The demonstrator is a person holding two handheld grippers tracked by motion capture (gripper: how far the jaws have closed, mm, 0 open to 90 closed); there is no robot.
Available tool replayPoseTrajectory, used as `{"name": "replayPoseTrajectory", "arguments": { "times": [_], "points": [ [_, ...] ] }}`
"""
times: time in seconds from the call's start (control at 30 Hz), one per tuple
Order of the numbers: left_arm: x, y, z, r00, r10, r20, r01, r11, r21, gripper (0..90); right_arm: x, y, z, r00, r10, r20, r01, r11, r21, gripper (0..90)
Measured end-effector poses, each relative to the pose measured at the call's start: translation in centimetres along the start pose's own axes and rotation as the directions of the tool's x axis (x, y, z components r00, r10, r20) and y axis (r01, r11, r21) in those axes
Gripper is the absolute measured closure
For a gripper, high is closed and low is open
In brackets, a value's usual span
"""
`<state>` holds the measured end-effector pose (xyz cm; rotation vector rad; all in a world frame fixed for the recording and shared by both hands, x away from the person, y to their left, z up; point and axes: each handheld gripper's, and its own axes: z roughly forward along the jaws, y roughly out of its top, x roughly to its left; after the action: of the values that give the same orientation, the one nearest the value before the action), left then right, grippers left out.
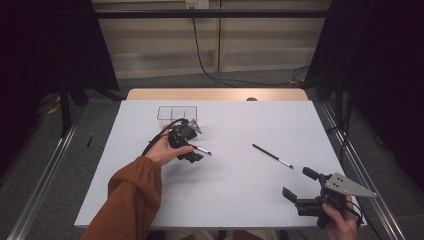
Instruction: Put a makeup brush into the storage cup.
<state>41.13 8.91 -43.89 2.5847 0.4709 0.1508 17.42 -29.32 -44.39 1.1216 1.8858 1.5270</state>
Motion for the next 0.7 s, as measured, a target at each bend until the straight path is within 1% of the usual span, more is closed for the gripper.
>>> {"name": "replayPoseTrajectory", "arguments": {
  "times": [0.03, 0.07, 0.13, 0.2, 0.27, 0.37, 0.4, 0.43, 0.47, 0.5, 0.53, 0.57, 0.63, 0.67, 0.7],
  "points": [
    [0.0, 0.0, 0.0, 1.0, 0.0, 0.0, 0.0, 1.0, 0.0, 9.1, 0.0, 0.0, 0.0, 1.0, -0.001, -0.001, 0.001, 1.0, 0.001, 0.0],
    [0.3, 0.1, 0.1, 0.9997, 0.001, 0.026, -0.002, 0.9998, 0.019, 9.0, 0.0, 0.0, 0.0, 1.0, -0.001, -0.004, 0.001, 1.0, 0.003, 0.0],
    [0.4, 0.3, 0.2, 0.9979, 0.008, 0.065, -0.011, 0.9994, 0.032, 6.7, 0.0, 0.0, 0.1, 1.0, 0.001, -0.006, 0.0, 1.0, 0.003, 0.0],
    [0.5, 0.6, 0.4, 0.9985, 0.01, 0.054, -0.012, 0.999, 0.043, 6.6, 0.0, 0.0, 0.0, 1.0, 0.0, -0.008, 0.0, 1.0, 0.003, 0.0],
    [0.6, 0.8, 0.6, 0.9983, 0.025, 0.053, -0.028, 0.9978, 0.06, 6.7, 0.0, 0.0, 0.0, 1.0, 0.0, -0.008, 0.0, 1.0, 0.004, 0.0],
    [0.7, 1.0, 0.9, 0.9981, 0.031, 0.053, -0.036, 0.9958, 0.085, 7.4, 0.0, 0.0, 0.0, 1.0, 0.0, -0.004, 0.0, 1.0, 0.004, 0.0],
    [0.7, 1.1, 1.0, 0.998, 0.032, 0.055, -0.037, 0.9956, 0.086, 7.4, 0.0, 0.0, 0.0, 1.0, -0.003, -0.003, 0.003, 1.0, 0.006, 0.0],
    [0.8, 1.2, 1.0, 0.9985, 0.041, 0.037, -0.044, 0.9956, 0.082, 8.4, 0.0, -0.1, 0.0, 1.0, -0.006, -0.002, 0.006, 1.0, 0.007, 0.0],
    [0.8, 1.2, 1.0, 0.9985, 0.041, 0.037, -0.044, 0.9956, 0.082, 10.5, 0.0, -0.1, 0.0, 1.0, -0.006, -0.002, 0.006, 1.0, 0.007, 0.0],
    [1.0, 1.3, 1.1, 0.9978, 0.033, 0.058, -0.038, 0.995, 0.092, 12.5, 0.0, -0.1, 0.0, 1.0, -0.005, -0.001, 0.005, 1.0, 0.008, 0.0],
    [1.1, 1.4, 1.2, 0.9975, 0.039, 0.06, -0.045, 0.9935, 0.105, 13.3, 0.0, -0.1, 0.1, 1.0, -0.003, 0.001, 0.003, 1.0, 0.008, 0.0],
    [1.2, 1.4, 1.4, 0.9979, 0.036, 0.053, -0.041, 0.9936, 0.105, 14.2, 0.0, -0.1, 0.1, 1.0, -0.003, 0.002, 0.003, 1.0, 0.007, 0.0],
    [1.3, 1.4, 1.4, 0.9975, 0.041, 0.057, -0.047, 0.9929, 0.109, 20.2, 0.0, -0.1, 0.1, 1.0, -0.003, 0.0, 0.003, 1.0, 0.008, 0.0],
    [1.2, 1.5, 1.7, 0.9977, 0.045, 0.05, -0.051, 0.9909, 0.125, 21.1, 0.0, -0.1, 0.0, 1.0, -0.007, -0.001, 0.007, 1.0, 0.008, 0.0],
    [1.4, 1.6, 1.6, 0.9957, 0.073, 0.057, -0.08, 0.9851, 0.152, 22.4, 0.0, -0.1, 0.0, 1.0, -0.007, -0.001, 0.007, 1.0, 0.008, 0.0]
  ]
}}
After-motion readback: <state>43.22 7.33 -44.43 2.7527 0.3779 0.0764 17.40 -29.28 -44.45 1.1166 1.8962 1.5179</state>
